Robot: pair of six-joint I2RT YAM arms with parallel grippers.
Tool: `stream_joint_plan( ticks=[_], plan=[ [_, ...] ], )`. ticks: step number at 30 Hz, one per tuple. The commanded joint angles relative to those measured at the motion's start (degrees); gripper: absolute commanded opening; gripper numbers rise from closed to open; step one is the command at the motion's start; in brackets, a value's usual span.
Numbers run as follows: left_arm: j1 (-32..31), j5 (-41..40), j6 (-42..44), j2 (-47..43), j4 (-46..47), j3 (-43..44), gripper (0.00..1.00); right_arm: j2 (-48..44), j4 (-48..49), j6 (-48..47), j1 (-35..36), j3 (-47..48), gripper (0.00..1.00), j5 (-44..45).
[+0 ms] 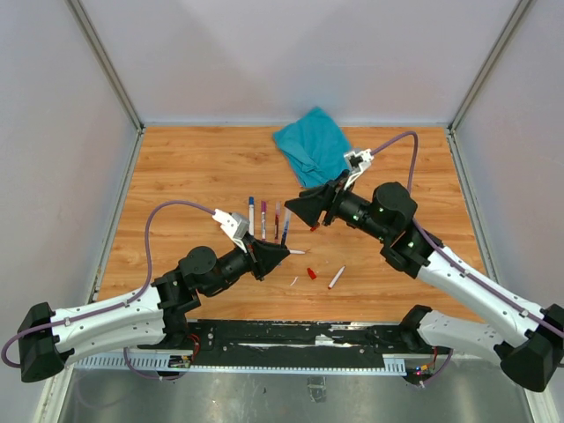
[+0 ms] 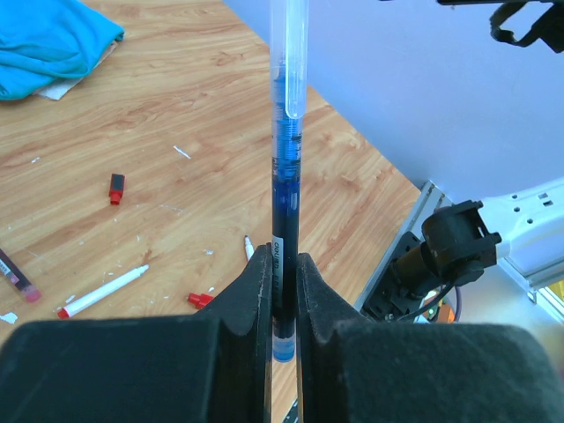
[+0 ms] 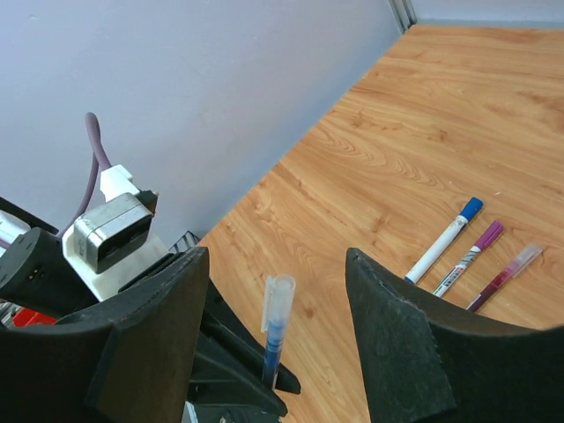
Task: Insert the pens into the pen caps
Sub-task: Press the pen cap onto the pen.
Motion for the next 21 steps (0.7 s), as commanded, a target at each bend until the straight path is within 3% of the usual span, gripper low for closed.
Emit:
stream_joint_plan(
  ticks=[1,21],
  plan=[
    [-0.3,-0.5,0.5,-0.4,2.6,-0.5,0.0,3.9,-1.0,-0.8,0.9,3.2,0.61,-3.8],
    [-0.3,-0.7,0.4,-0.6,2.3,-0.3,0.0,7.3,-1.3,-0.5,1.5,2.3,0.24,-9.1]
  ],
)
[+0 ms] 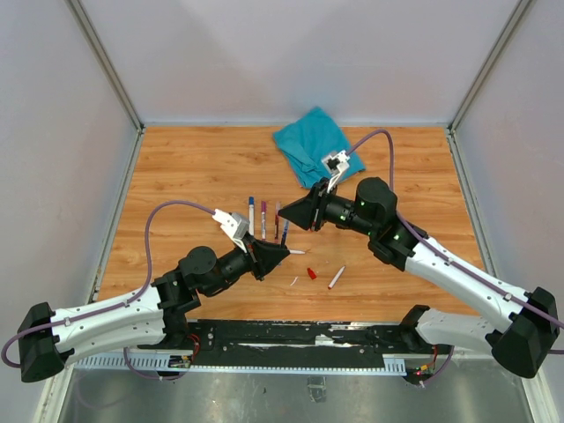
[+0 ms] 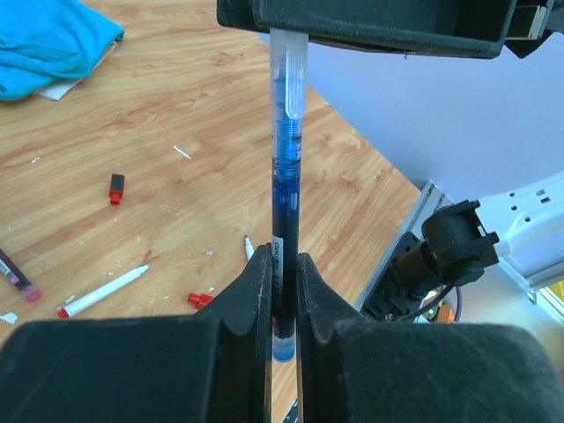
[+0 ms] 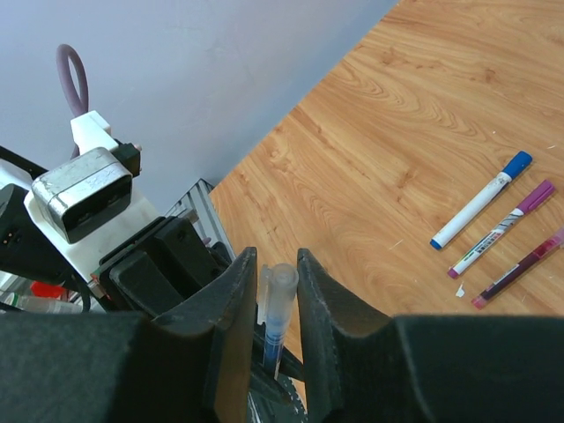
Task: Insert the pens into the pen caps
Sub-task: Press the pen cap onto the pen.
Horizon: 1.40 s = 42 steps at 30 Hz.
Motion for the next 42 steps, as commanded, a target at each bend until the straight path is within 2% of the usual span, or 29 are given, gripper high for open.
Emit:
stream_joint_plan(
  ticks=[1,8,30,42],
  plan=[
    [-0.3,-0.6,0.4,-0.5,2.4,-0.2,0.0,0.1,0.5,-0.5,0.9,0.0,0.21,-1.6],
    [-0.3,-0.4,0.5,0.0,2.8,1.1,0.01,-0.4,0.1,-0.7,1.1,-1.7,0.01,-2.1],
    [-0.3,-0.7,1.1,-1.1,4.8,6.7,0.0,-6.1,-7.8,-2.0,7.6,-11.2,0.0,4.4],
    [-0.3,-0.3,0.7,-1.1,6.2,7.8,0.0,-8.2,-5.9,2.3,11.4,-18.8,0.01,6.0]
  ],
)
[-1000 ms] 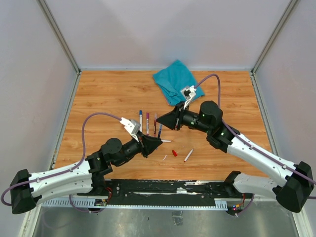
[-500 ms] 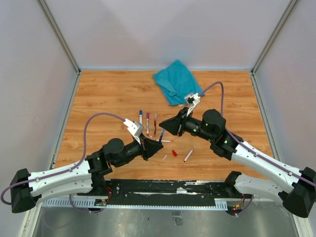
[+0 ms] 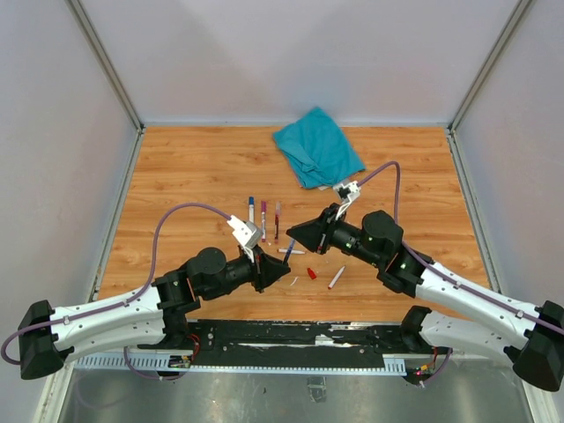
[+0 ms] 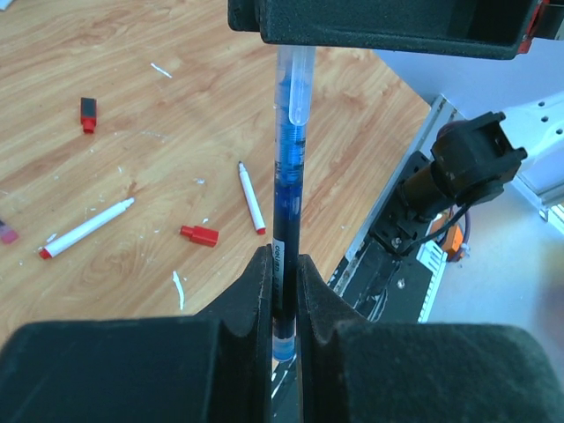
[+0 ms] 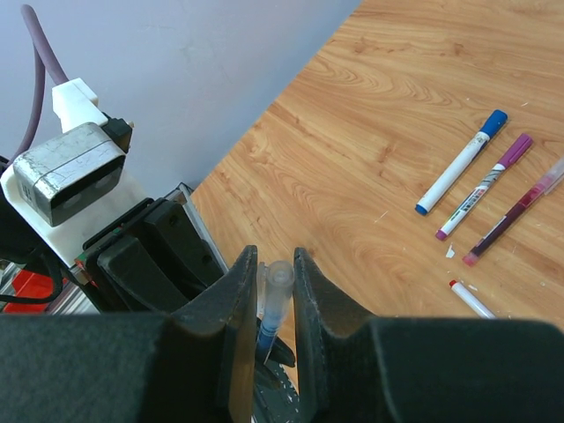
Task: Insert the pens into the pen caps
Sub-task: Press the pen cap onto the pen.
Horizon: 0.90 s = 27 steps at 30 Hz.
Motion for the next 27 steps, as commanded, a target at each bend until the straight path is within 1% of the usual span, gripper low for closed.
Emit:
stream_joint_plan(
  ticks=[1,9,14,19,23,25,27],
  plan=[
    [0.7,-5.0,-0.3,-1.4,16.0,6.4,0.01,1.5,-10.0,1.2,5.3,-5.0,0.01,-5.2],
    [0.7,-5.0,-0.4,-1.1,16.1,6.7,0.0,2.9,-8.1,3.4,9.3,-7.8,0.01,-4.2],
    [0.7,-5.1,-0.4,-1.6,16.1,6.6,0.01,2.8,-12.3,1.6,10.8,-8.9,0.01,-0.1],
    [0.8,-4.9,0.1,-1.1,15.6,7.3,0.01,2.6,-10.0,3.6,11.9,-11.6,0.01,1.5],
    [0.7,-4.2,0.3,-0.4,14.8,7.2,0.01,1.2,-9.9,3.8,12.1,-11.2,0.01,4.6],
    [0.8,-3.7,0.4,-0.2,13.9,6.2,0.0,-0.3,-11.1,3.3,12.1,-9.6,0.03,8.1],
    [0.7,-3.5,0.0,-0.2,12.2,5.2,0.0,-1.5,-12.2,2.1,12.1,-6.9,0.1,11.4]
  ],
)
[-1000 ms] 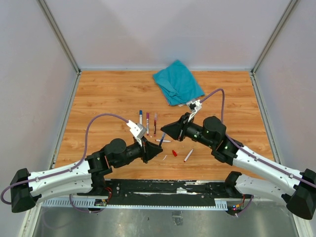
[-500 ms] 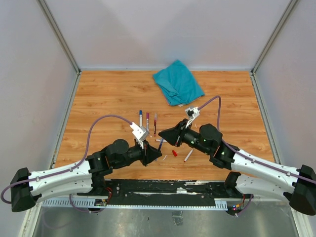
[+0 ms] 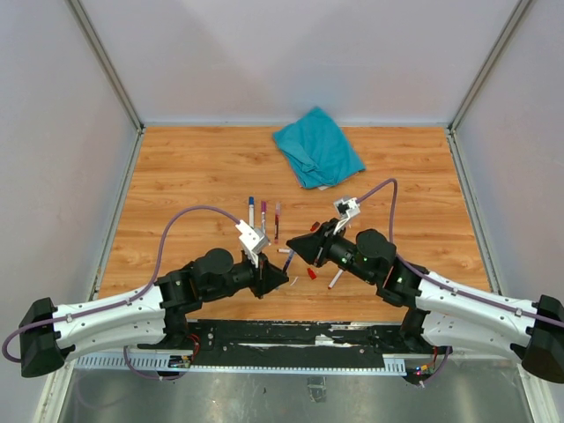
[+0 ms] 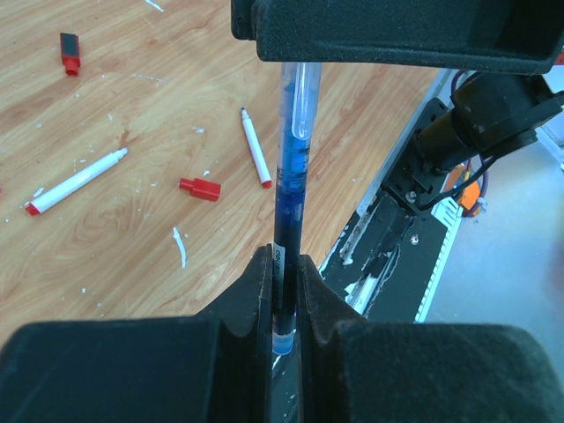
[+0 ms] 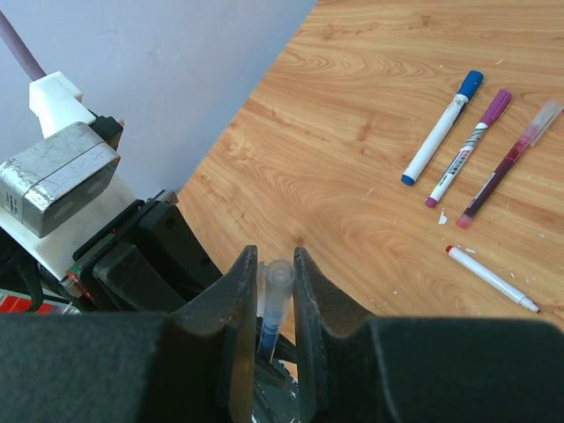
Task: Insert the pens into the pen caps
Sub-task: Press the pen cap onto the pen.
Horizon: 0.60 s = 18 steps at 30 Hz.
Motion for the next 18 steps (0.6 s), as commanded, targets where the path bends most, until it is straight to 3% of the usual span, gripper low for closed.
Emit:
stream_joint_plan(
  ticks=[1,5,10,15,18],
  plan=[
    [1.1,-5.8,-0.6,-1.5,17.1,4.7,0.0,-0.6,-17.0,-2.9,4.0,1.5,0.12,-0.3],
    [1.1,-4.5,-1.3,-1.3,11.2,2.9,0.0,-2.2,-17.6,-6.4,4.0,6.6,0.21,4.6],
    [1.1,-3.5,-2.5,-3.0,6.6,0.1,0.0,-4.6,-18.4,-10.1,4.0,10.8,0.46,7.1],
    [1.2,-7.2,-5.4,-4.4,3.9,-1.9,0.0,-9.1,-17.0,-12.6,4.0,8.1,0.52,7.9],
    [1.1,-12.0,-7.6,-3.1,1.3,-0.6,0.01,-11.0,-22.5,-12.8,4.0,7.2,0.55,12.1]
  ],
)
